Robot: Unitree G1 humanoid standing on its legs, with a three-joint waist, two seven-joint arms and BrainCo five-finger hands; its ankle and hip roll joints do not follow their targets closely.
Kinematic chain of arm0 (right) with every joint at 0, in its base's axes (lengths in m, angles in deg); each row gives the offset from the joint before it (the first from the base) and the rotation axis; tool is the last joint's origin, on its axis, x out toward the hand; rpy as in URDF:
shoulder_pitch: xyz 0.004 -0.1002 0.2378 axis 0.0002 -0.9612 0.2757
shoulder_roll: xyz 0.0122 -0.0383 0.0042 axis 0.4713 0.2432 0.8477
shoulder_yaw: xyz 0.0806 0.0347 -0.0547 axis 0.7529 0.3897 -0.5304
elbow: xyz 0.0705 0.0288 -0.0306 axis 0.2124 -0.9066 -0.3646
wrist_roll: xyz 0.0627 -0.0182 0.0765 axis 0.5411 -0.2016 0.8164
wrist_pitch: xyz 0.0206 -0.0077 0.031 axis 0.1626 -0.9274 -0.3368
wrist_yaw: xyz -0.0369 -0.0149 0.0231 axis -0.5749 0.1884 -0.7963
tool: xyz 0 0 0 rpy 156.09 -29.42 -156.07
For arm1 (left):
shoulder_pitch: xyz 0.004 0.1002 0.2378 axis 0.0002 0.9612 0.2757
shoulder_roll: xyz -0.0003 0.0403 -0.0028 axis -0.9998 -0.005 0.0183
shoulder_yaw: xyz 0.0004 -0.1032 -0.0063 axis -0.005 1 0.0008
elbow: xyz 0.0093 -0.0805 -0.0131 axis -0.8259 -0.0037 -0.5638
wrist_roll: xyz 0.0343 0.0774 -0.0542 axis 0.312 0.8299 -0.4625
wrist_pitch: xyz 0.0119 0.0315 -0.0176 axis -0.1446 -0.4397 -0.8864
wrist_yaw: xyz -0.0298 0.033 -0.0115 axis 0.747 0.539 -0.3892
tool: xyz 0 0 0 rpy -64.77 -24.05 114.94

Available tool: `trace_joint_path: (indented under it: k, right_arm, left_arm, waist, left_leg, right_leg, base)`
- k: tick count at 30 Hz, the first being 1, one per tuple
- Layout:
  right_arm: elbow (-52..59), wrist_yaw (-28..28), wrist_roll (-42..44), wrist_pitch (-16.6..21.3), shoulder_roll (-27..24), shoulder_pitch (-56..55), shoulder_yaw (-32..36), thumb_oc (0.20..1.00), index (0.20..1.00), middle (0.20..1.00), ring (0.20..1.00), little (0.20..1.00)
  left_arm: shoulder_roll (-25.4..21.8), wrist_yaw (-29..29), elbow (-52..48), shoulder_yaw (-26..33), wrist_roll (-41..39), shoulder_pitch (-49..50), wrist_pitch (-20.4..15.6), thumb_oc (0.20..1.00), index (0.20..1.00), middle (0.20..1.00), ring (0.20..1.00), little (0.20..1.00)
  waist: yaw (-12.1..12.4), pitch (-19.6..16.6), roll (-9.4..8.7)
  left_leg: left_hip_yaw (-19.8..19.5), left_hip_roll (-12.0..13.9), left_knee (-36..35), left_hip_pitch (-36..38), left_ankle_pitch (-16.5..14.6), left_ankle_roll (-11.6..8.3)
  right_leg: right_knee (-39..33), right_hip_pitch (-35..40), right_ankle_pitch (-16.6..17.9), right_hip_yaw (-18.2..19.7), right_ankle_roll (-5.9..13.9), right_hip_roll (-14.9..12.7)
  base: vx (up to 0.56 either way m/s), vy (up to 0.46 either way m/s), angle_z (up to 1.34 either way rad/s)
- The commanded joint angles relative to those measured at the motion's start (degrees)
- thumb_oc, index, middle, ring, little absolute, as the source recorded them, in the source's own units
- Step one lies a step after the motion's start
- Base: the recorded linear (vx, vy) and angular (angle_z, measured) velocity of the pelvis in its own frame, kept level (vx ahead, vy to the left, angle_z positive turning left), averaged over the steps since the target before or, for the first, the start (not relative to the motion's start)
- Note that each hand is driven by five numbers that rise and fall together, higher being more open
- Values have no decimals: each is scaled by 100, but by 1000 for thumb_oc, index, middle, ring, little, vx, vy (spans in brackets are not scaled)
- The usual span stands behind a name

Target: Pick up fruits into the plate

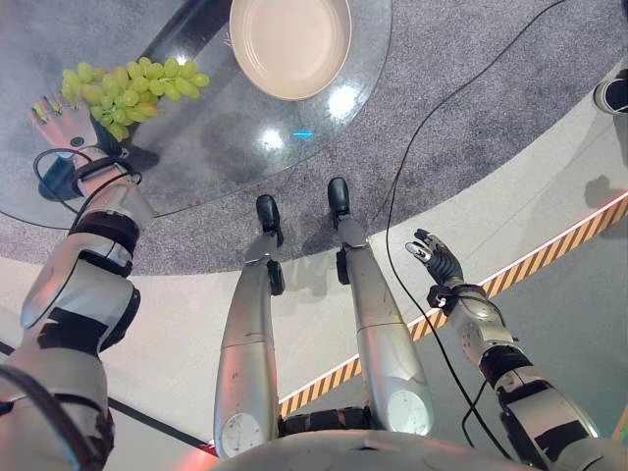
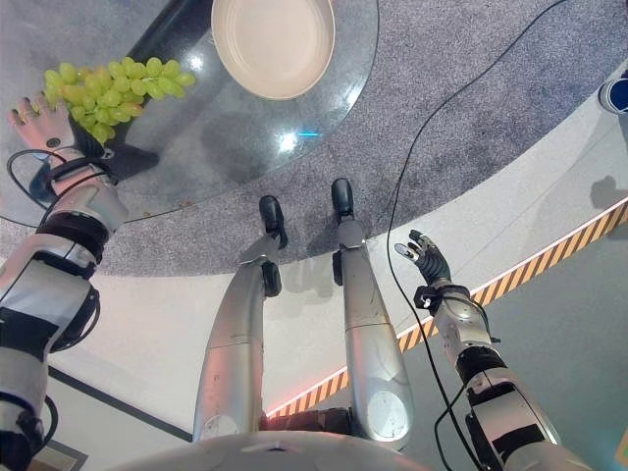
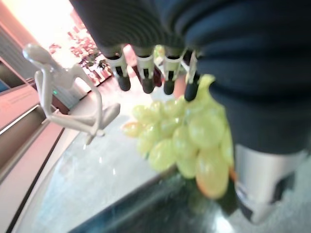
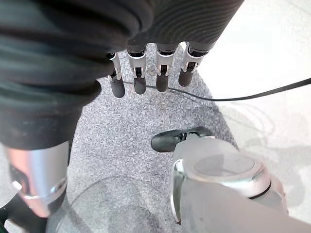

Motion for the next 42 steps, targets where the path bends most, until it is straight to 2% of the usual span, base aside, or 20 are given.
trace_joint_path:
  k: [1,11,18,27,28,29,32,42]
  right_arm:
    - [263,44,210,205,30,-414,-112,1000,1000,1000,1000,1000]
    - [307,59,262,291,54,-435,-111,1000,1000,1000,1000,1000]
    - [220,79,322,313,19,-410,-112,1000,1000,1000,1000,1000]
    - [197,152,488,411,-7,-300,-155,1000,1000,1000,1000,1000]
    - [222,146,506,423,-2,-294,-162,1000,1000,1000,1000,1000]
    - [244,156,518,423,0,-295,-158,1000,1000,1000,1000,1000]
    - [354,170,573,431,4,-268,-148,1000,1000,1000,1000,1000]
    - [392,210,633,525,27,-205,-162,1000,1000,1000,1000,1000]
  left_arm:
    - [-430,-478,-20,356,-167,106,96,1000,1000,1000,1000,1000]
    - [-432,-711,-41,415,-254,-12,-173,1000,1000,1000,1000,1000]
    - [-361,-379,260,193,-85,-308,-342,1000,1000,1000,1000,1000]
    - [-196,94,704,-192,-133,-761,-211,1000,1000,1000,1000,1000]
    - [-180,155,735,-204,-163,-793,-191,733,733,733,733,733]
    - [-176,221,781,-234,-192,-819,-182,200,200,200,200,200]
    - [-132,405,918,-325,-300,-887,-96,200,200,200,200,200]
    - [-19,312,1197,-381,-416,-900,-171,200,200,200,200,200]
  waist:
    - [99,-233,-41]
    - [81,-233,-21]
    - [-18,-233,-50]
    - [-150,-233,-135]
    - [-162,-233,-142]
    - [-173,-233,-147]
    - [-213,-233,-155]
    - [-265,-233,-135]
  left_leg:
    - [-405,-442,-237,455,-353,141]
    - [-399,-456,-165,396,-398,143]
    - [-361,-442,-87,266,-412,142]
    - [-334,-420,7,37,-407,118]
    - [-334,-418,9,11,-412,115]
    - [-330,-414,11,-5,-415,114]
    - [-317,-405,3,-80,-414,110]
    - [-290,-397,-51,-131,-396,90]
  right_leg:
    - [483,155,-410,-156,-32,580]
    - [573,83,-453,-178,-45,578]
    - [631,-60,-434,-137,-59,618]
    - [659,-268,-363,-71,-48,673]
    - [656,-292,-360,-63,-45,677]
    - [657,-311,-356,-56,-40,681]
    - [645,-394,-336,-37,-33,697]
    - [607,-471,-317,-10,-32,709]
  base:
    - [0,0,0]
    - [0,0,0]
    - [1,4,0]
    - [3,16,-4]
    - [0,0,0]
    - [0,0,0]
    - [0,0,0]
    - [0,4,-1]
